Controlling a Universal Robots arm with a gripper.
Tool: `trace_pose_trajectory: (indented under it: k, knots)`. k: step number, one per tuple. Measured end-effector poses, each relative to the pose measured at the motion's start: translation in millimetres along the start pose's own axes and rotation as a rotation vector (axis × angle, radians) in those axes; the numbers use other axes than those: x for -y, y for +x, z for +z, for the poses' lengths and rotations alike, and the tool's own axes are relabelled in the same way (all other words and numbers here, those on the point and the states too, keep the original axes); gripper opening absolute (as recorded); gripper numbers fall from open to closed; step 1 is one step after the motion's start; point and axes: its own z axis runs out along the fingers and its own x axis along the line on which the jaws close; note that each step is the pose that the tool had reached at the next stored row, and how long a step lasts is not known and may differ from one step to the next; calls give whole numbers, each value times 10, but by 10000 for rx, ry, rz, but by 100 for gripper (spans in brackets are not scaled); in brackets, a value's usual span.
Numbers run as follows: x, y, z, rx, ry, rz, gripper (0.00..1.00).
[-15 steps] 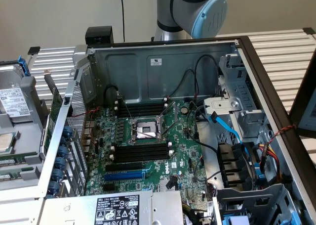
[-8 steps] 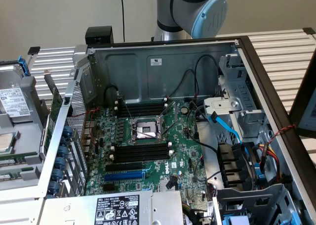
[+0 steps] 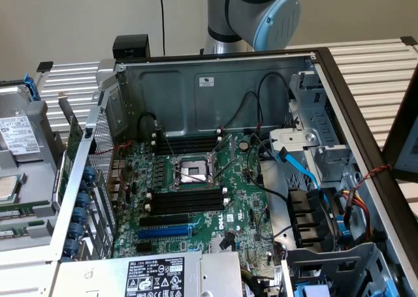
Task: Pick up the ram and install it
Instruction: 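Pick up the ram and move it above insertion slot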
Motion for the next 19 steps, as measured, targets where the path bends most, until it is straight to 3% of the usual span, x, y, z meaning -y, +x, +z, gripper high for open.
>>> trace_pose_trajectory:
  k: [5, 6, 19]
  knots:
    - [0, 0, 5, -33, 17, -920, 10]
    - [0, 0, 7, -52, 27, -1421, 10]
    - [0, 0, 14, -136, 75, -3766, 10]
